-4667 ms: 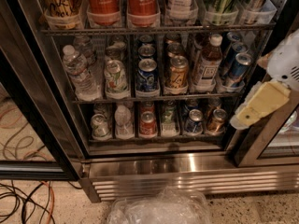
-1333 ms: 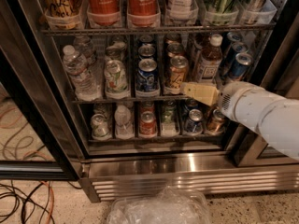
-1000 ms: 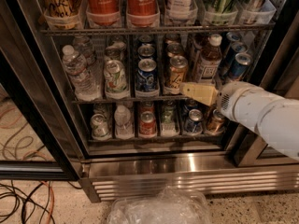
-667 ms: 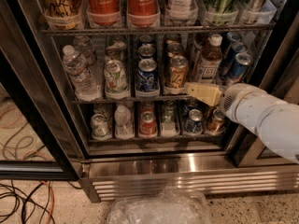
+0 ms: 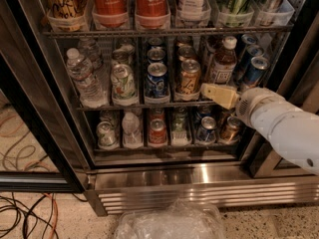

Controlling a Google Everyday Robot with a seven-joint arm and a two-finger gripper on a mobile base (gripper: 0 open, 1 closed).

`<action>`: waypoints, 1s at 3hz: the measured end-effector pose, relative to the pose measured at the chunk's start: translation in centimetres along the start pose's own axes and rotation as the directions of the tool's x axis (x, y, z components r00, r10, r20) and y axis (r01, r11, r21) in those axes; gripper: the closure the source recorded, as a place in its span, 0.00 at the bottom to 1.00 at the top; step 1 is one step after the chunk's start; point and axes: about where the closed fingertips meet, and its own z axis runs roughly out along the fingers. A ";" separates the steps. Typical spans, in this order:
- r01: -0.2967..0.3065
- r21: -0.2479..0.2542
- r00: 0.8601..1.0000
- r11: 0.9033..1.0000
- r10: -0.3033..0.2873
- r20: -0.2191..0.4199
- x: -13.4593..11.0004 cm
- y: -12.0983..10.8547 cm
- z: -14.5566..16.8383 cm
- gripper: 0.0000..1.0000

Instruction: Pick blue plastic bottle from middle shelf of fridge

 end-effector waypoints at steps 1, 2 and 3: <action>-0.015 -0.006 1.000 1.000 0.015 0.007 0.2 0.7 0.4 0.00; -0.054 0.008 0.998 0.999 0.054 0.037 0.1 1.1 0.5 0.17; -0.081 0.041 0.994 0.996 0.078 0.076 -0.3 0.8 0.2 0.38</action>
Offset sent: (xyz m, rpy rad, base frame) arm 0.0069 0.0168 -0.0030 0.0994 -0.0545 -0.0827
